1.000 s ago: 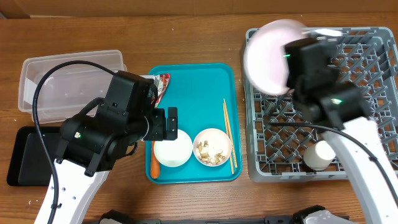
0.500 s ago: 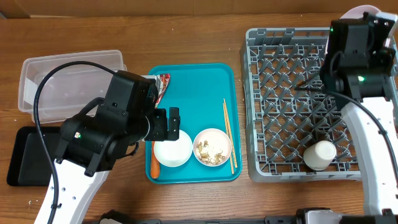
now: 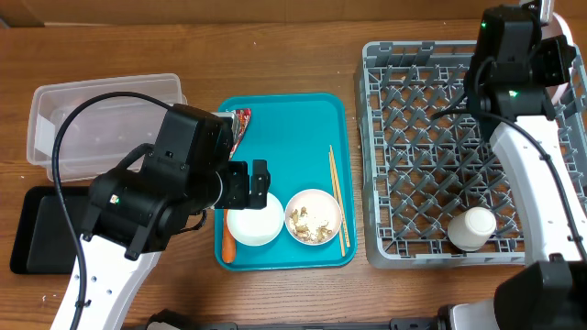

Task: Sort waste into correct bins and load items into the dishwasher
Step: 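Lift the white plate and stand it upright in the rack's back corner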

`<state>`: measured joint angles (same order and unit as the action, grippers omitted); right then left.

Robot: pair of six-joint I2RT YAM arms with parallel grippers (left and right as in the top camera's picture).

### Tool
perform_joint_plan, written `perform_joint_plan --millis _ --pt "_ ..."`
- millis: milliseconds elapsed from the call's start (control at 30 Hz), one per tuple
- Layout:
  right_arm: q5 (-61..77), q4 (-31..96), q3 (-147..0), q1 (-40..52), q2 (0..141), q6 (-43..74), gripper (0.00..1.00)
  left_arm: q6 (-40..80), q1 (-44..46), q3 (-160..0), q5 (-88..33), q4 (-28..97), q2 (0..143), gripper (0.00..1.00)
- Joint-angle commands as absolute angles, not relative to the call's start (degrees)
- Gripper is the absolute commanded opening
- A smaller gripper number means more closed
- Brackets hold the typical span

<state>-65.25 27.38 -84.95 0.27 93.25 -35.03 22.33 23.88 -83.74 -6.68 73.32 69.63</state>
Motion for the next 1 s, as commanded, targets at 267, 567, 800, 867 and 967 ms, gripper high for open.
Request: perform_joint_plan --millis 267,567,800,867,967 --pt "-64.29 27.55 -85.47 -3.07 96.86 -37.95 0.04 21.8 23.59 -84.55 -7.33 73.41 69.58 1.0" --pt "-64.23 28.64 -85.21 -2.85 100.73 -37.74 0.04 21.8 23.59 -84.53 -7.33 73.67 69.58 1.0" --pt "-63.57 28.71 -84.49 -2.85 100.99 -37.74 1.0 21.8 23.59 -84.55 -7.38 73.71 69.58 1.0" --pt "-63.75 27.77 -84.49 -2.66 100.62 -36.67 1.0 21.8 23.59 -84.55 -7.38 73.71 69.58 1.0" --pt "-64.42 26.15 -84.49 -2.04 99.07 -32.6 1.0 21.8 23.59 -84.55 -7.38 73.69 69.58 1.0"
